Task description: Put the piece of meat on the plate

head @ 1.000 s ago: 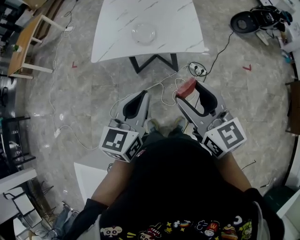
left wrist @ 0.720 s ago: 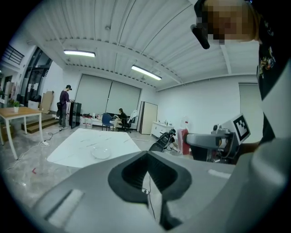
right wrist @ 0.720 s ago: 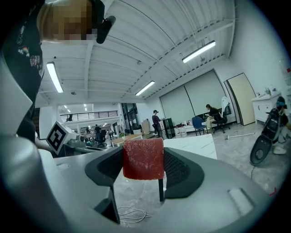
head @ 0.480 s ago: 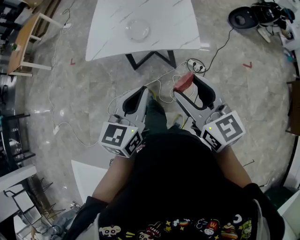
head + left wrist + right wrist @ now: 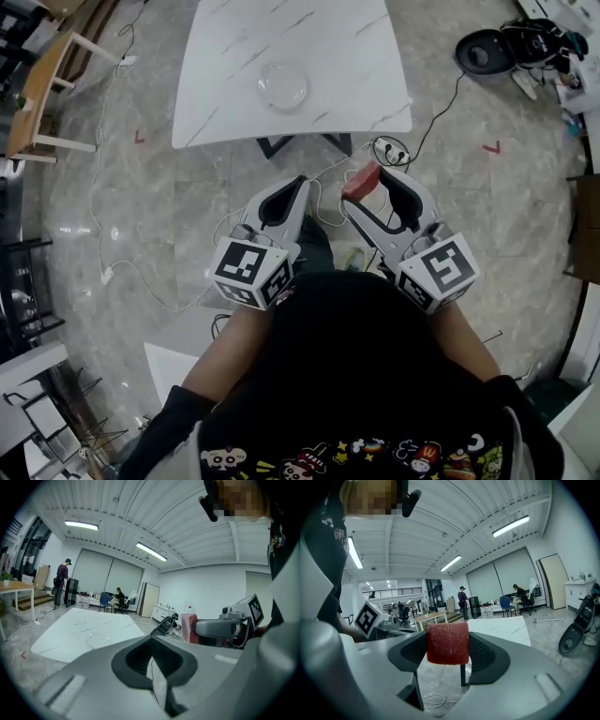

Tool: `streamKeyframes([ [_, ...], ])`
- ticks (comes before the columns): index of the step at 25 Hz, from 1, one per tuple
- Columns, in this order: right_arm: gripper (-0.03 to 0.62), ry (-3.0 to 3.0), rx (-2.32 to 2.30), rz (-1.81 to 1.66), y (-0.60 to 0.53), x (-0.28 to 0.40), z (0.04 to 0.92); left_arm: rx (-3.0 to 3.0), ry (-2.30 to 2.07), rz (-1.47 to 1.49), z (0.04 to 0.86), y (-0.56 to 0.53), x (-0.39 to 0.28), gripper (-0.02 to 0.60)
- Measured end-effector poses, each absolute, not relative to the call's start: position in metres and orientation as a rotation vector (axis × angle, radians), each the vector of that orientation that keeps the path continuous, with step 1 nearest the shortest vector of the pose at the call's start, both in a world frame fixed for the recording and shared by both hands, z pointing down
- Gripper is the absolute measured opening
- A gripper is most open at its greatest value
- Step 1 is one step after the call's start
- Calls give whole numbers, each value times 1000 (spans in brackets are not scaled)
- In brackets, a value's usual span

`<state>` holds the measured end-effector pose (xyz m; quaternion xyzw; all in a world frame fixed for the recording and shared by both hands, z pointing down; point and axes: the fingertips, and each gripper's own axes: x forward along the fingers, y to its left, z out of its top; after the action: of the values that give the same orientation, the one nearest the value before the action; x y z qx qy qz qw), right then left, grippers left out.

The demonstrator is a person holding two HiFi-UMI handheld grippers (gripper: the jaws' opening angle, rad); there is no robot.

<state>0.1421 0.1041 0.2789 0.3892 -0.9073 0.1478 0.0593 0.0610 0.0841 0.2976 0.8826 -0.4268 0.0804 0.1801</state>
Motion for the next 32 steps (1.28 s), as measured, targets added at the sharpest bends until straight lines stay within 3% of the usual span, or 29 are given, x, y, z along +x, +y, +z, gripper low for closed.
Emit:
streamKeyframes([
  [19, 295, -2665, 1143, 558, -16, 64, 318, 2407, -1187, 251, 338, -23, -22, 2],
  [32, 295, -2604, 1152, 571, -72, 43, 330, 2394, -1142, 254, 348, -82, -40, 1],
])
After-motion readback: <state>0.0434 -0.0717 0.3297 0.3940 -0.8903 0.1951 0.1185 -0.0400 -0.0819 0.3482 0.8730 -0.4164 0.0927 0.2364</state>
